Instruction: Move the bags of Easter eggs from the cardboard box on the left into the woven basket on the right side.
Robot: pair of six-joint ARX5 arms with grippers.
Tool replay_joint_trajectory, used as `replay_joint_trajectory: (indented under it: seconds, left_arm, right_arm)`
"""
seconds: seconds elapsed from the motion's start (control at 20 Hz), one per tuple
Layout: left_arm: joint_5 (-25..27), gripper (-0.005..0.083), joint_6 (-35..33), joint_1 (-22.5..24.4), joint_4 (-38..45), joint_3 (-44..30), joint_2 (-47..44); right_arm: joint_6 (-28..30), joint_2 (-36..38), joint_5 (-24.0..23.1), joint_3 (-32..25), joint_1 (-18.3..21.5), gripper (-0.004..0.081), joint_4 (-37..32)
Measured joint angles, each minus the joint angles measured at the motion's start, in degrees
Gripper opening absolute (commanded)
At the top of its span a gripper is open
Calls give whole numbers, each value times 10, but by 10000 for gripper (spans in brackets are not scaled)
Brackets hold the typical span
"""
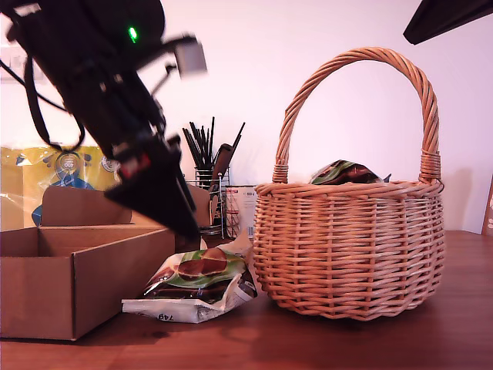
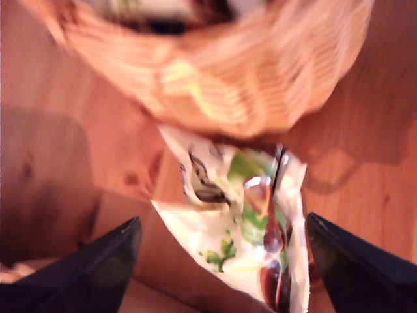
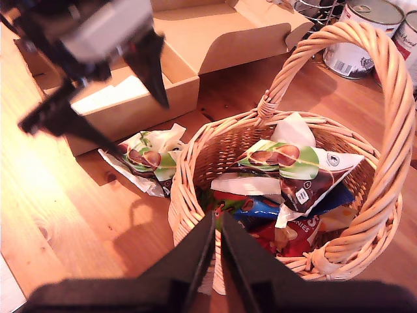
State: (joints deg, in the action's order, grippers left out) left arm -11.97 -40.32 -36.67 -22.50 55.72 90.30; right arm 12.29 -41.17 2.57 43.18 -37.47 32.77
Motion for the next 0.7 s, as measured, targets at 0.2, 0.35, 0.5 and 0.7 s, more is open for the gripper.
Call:
replay_joint_trajectory:
  seconds: [0.2, 0.35, 0.5, 0.7]
  left_arm:
    - [13, 745, -5, -15, 8, 21, 70]
    - [30, 745, -19, -20, 11, 48, 106]
    - [31, 745, -19, -20, -8, 75, 139]
    - [14, 745, -19, -19, -37, 80, 158]
  right_arm:
    - [0, 0, 0, 0, 0, -12, 0]
    - [0, 0, 1, 0, 0, -12, 0]
    - [0, 0, 1, 0, 0, -12, 0]
    - [0, 0, 1, 0, 0, -12, 0]
